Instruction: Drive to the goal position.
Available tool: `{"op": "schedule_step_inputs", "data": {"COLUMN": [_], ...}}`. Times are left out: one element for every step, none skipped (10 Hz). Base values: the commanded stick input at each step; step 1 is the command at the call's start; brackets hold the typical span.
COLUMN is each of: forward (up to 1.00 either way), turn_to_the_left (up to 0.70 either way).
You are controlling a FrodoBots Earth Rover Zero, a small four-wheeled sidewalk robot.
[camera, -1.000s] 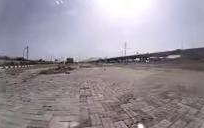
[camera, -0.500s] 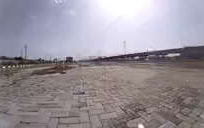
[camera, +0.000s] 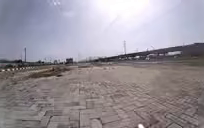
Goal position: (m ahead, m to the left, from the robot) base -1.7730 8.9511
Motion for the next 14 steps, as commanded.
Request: {"op": "schedule_step_inputs", "data": {"forward": [1.00, 1.00, 1.00, 1.00, 1.00, 1.00, 1.00, 1.00, 1.00, 1.00, 1.00, 1.00, 1.00, 1.00], "turn_to_the_left": [0.00, 0.00, 0.00, 0.00, 0.00, 0.00, 0.00, 0.00, 0.00, 0.00, 0.00, 0.00, 0.00, 0.00]}}
